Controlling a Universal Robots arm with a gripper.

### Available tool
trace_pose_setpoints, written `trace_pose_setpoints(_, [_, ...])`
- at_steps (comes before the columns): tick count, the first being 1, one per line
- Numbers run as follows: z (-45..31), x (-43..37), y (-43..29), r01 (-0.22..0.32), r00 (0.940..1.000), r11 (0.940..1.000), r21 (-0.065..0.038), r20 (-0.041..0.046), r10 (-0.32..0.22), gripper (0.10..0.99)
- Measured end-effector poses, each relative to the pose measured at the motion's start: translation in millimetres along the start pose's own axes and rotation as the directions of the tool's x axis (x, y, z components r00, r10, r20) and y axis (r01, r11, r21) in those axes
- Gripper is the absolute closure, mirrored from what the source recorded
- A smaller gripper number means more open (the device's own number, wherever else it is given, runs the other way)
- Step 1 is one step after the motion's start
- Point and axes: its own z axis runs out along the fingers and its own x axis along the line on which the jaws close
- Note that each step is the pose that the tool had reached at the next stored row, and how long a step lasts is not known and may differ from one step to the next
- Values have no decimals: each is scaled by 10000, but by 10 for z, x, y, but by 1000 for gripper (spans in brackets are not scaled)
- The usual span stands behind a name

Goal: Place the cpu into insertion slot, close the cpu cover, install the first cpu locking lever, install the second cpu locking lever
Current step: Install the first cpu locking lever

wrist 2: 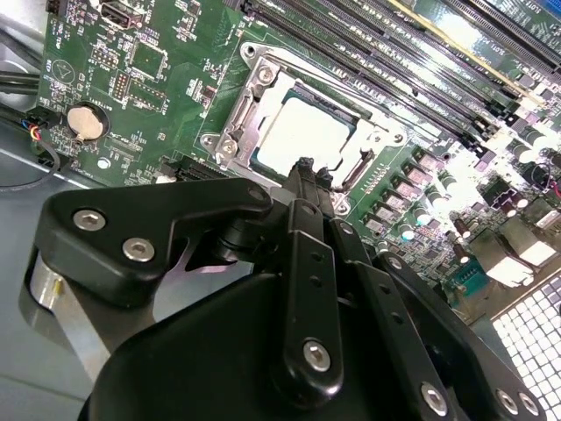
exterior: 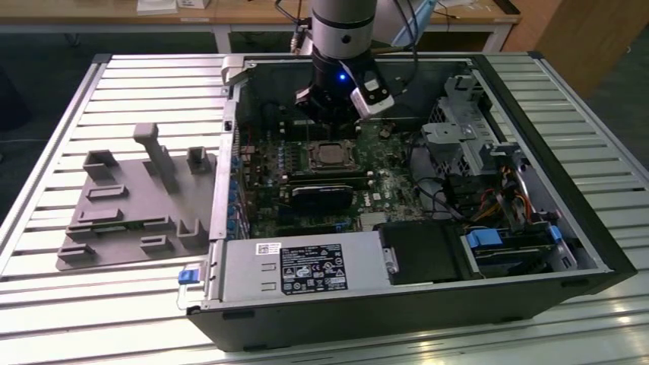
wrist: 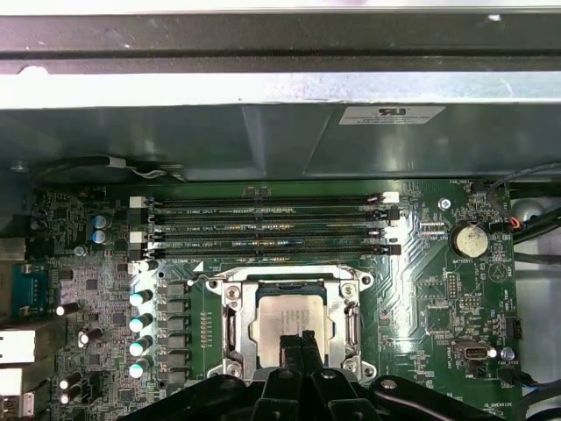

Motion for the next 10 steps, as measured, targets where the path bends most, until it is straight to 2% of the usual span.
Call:
trace_pose_setpoints(8, [0,4,0,-3,10000,10000,0,0,3,984])
trace_pose_setpoints(10, [-2,43,-3,-1,10000,10000,1,3,1,984])
